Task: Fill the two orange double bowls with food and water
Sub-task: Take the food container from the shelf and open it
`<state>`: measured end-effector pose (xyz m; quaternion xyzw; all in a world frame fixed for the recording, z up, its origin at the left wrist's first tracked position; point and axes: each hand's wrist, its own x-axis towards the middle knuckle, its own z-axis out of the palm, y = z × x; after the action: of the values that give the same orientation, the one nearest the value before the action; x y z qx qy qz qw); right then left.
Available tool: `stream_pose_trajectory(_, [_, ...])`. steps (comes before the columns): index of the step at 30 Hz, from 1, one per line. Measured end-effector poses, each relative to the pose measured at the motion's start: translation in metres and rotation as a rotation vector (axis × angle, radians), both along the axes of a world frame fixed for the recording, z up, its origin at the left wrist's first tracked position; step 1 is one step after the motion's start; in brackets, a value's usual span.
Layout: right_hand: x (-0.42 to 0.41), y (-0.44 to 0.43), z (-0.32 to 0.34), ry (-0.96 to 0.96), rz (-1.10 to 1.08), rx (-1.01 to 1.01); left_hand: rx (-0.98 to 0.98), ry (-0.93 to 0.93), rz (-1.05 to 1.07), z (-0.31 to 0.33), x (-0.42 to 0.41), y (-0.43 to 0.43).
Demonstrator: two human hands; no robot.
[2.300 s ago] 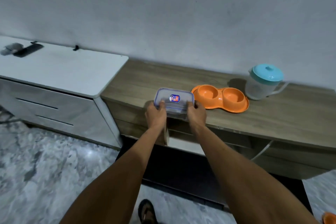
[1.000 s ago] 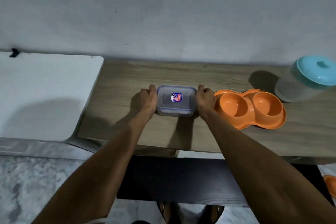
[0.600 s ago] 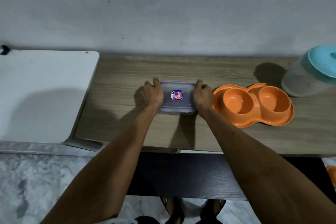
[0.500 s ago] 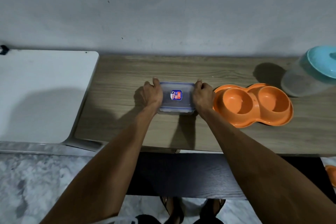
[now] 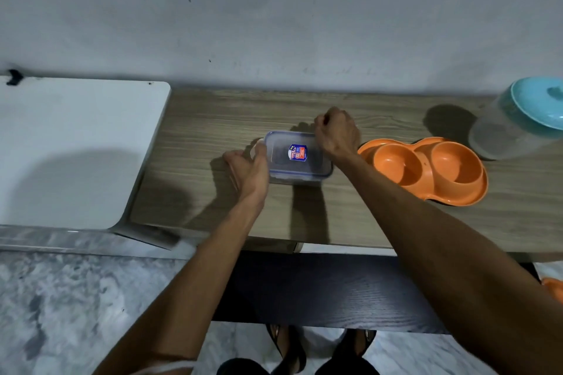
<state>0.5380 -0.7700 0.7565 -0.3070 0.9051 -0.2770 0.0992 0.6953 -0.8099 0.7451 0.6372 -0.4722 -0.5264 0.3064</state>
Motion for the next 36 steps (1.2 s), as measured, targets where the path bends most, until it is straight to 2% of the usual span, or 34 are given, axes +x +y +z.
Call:
stream_pose_trajectory(5, [0.010, -0.043, 0.003, -0.133, 0.288, 0.301, 0.280, 0.189, -0.055, -0.024, -0.001, 0.032])
stream_pose_trajectory(9, [0.013, -0.052, 0.003, -0.150, 0.289, 0.408, 0.372, 0.389, 0.071, -0.024, -0.013, 0.029])
stream_pose_trajectory(12, [0.014, -0.055, 0.002, -0.141, 0.302, 0.491, 0.410, 0.422, 0.150, -0.022, -0.017, 0.031])
stream_pose_trajectory(15, [0.014, -0.056, -0.001, -0.085, 0.279, 0.432, 0.432, 0.436, 0.183, -0.022, -0.019, 0.034])
stream_pose_trajectory(24, [0.019, -0.052, 0.000, -0.026, 0.273, 0.373, 0.333, 0.436, 0.135, -0.025, -0.023, 0.038])
stream_pose_trajectory(30, [0.011, -0.027, 0.011, 0.031, 0.232, 0.153, 0.332, 0.414, 0.035, -0.021, -0.012, 0.035])
stream_pose_trajectory(32, [0.004, -0.007, 0.016, -0.041, 0.118, 0.087, 0.336, 0.424, 0.024, -0.018, -0.009, 0.037])
stream_pose_trajectory(36, [-0.006, 0.032, 0.014, -0.346, -0.017, 0.149, 0.314, 0.415, -0.048, -0.013, 0.000, 0.042])
